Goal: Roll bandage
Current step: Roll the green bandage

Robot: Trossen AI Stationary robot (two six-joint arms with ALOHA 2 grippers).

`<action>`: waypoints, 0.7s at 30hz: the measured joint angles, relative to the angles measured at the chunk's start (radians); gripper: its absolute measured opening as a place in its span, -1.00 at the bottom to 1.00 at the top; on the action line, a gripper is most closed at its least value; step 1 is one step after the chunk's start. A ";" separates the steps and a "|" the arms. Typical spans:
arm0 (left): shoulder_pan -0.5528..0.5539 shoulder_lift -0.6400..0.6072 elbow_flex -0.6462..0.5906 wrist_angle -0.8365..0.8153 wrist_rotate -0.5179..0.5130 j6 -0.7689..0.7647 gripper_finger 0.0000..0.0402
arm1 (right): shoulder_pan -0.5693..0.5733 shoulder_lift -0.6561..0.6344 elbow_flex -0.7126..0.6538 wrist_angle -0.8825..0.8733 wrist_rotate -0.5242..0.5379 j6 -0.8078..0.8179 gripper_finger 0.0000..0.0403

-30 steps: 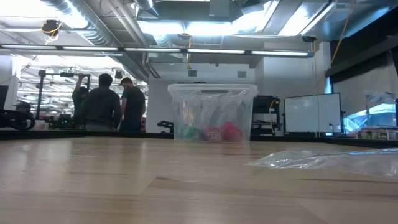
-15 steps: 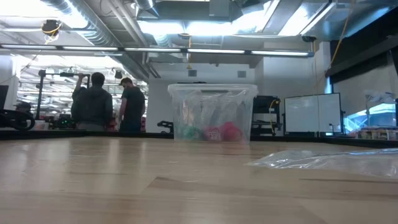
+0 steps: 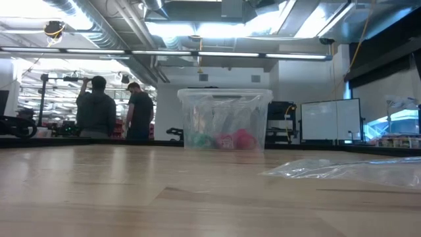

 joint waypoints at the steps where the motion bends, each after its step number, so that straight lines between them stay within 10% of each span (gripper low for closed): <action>1: 0.000 0.000 0.000 0.002 0.005 0.000 -0.91 | -0.026 0.007 -0.023 0.095 -0.050 -0.017 -0.18; 9: 0.018 0.001 0.000 0.005 0.052 -0.027 -0.91 | -0.162 0.082 0.005 0.241 -0.342 -0.019 -0.18; 21: 0.029 0.002 0.000 0.003 0.051 -0.029 -0.91 | -0.159 0.113 0.061 0.237 -0.406 -0.099 -0.18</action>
